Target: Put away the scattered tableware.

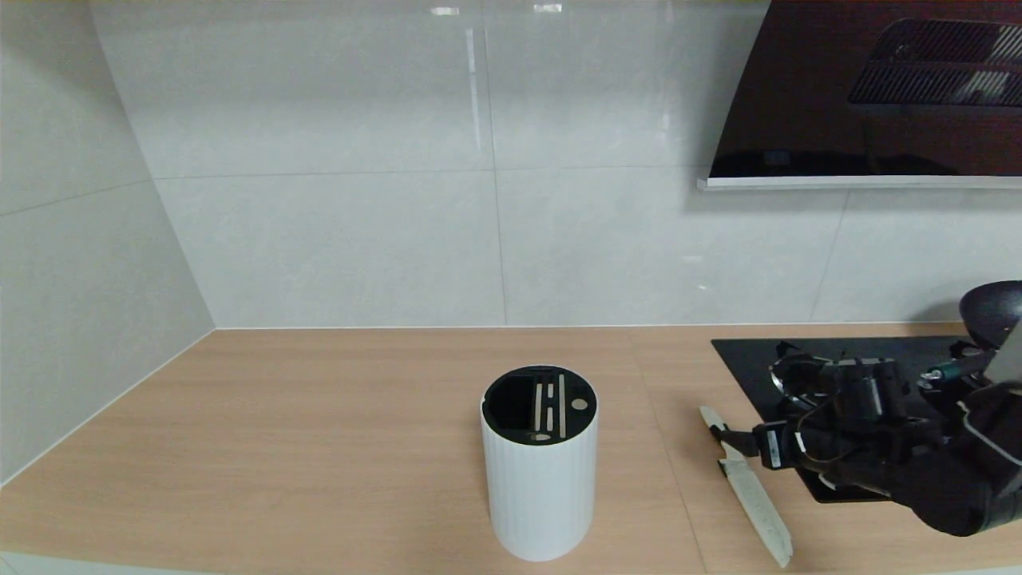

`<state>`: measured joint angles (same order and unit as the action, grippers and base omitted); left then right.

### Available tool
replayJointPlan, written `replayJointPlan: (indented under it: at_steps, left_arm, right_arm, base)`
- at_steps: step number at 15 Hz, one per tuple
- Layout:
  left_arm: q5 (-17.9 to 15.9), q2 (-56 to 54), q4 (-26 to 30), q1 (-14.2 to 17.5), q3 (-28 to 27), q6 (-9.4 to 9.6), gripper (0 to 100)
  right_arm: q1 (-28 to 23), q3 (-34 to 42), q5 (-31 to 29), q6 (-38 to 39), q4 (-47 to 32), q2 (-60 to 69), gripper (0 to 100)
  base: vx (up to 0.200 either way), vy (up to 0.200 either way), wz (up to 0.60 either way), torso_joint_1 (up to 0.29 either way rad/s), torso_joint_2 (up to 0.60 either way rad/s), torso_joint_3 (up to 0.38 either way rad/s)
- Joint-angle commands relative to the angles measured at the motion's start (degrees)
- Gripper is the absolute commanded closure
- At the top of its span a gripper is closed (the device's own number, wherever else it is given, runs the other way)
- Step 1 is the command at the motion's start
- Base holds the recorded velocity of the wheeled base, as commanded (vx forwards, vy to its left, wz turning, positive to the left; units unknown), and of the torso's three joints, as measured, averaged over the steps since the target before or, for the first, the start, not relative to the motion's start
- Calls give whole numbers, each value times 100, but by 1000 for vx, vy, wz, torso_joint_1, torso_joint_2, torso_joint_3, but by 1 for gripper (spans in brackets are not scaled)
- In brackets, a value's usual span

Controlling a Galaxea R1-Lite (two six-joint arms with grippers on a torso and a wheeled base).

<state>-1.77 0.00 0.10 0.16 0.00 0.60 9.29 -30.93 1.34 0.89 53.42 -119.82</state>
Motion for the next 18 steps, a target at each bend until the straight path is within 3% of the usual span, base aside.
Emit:
replayJointPlan:
  at_steps: [1,10,18]
  left_arm:
    - [1,0,-1,2,0,2,0]
    - [1,0,-1,2,0,2,0]
    - [1,0,-1,2,0,2,0]
  right_arm:
    - [3,-27,-64,-1,195,-991,0]
    - [12,-458,-169,-10,142,-1395,0]
    - [143,-889,-899,16,-279,-1571,0]
  base:
    - [0,0,0,0,0,0]
    - [0,0,0,0,0,0]
    - [0,0,0,0,0,0]
